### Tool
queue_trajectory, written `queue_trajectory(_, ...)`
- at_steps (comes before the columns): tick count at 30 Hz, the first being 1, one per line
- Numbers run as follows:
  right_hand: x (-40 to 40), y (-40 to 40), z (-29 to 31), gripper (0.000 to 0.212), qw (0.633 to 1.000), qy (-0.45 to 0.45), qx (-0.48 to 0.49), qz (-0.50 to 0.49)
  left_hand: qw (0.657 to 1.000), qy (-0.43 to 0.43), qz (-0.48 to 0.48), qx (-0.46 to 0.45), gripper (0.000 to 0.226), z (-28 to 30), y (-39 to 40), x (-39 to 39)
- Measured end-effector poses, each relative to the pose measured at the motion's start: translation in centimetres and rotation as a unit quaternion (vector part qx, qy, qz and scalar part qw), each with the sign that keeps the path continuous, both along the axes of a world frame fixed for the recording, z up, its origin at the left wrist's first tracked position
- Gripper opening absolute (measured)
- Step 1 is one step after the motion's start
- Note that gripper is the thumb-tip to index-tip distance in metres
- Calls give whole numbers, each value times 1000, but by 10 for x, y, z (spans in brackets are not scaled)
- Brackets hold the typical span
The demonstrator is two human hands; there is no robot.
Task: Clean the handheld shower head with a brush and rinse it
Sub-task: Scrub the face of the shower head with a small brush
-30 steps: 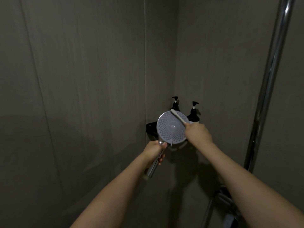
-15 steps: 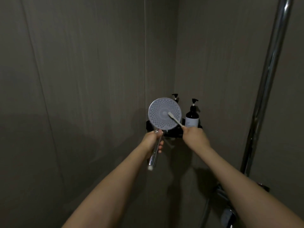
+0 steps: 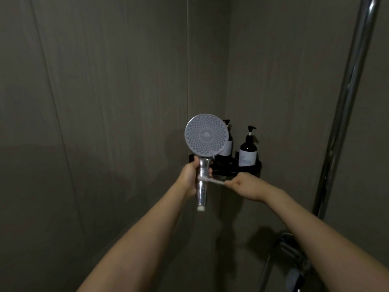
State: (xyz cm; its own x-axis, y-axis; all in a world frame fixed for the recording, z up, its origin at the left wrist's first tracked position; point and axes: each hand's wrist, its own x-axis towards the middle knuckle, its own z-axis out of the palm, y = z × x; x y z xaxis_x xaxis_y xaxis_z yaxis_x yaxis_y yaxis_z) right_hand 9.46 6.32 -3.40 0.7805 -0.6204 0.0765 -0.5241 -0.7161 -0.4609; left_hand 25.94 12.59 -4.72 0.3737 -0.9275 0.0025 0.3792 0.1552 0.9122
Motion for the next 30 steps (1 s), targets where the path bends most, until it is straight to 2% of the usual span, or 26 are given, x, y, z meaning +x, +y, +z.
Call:
queue_trajectory(3, 1, 2, -2, 52, 997, 72, -18, 27, 1000, -17, -5, 8, 48, -2, -2, 0)
queue_trajectory(7, 3, -9, 13, 48, 995, -21, -88, -31, 999, -29, -18, 3, 45, -3, 1, -7)
queue_trajectory(9, 4, -12, 16, 49, 995, -29, -88, -36, 999, -18, -27, 0, 52, -2, 0, -8)
queue_trajectory(13, 1, -5, 1, 51, 995, 85, -36, 24, 999, -9, -43, -2, 68, -4, -1, -3)
queue_trajectory(14, 0, -6, -2, 51, 996, 82, -37, 26, 999, -11, -46, -3, 69, -6, -1, -2)
queue_trajectory(18, -1, -13, 5, 51, 996, -65, -48, -22, 999, -26, -40, -8, 67, -8, -2, -5)
queue_trajectory(22, -3, -7, -6, 52, 997, 56, -35, 43, 999, 2, -40, -14, 62, -3, -6, -4)
queue_trajectory(24, -4, -5, -16, 51, 994, 85, -38, 56, 999, 6, -35, -11, 60, -4, -7, -1)
queue_trajectory(28, 0, -12, -10, 51, 997, -42, -68, 19, 1000, 8, -22, -13, 53, -9, -9, -3)
queue_trajectory(30, -1, -14, -7, 51, 997, -43, -65, 22, 1000, 13, -22, -14, 52, -9, -9, -3)
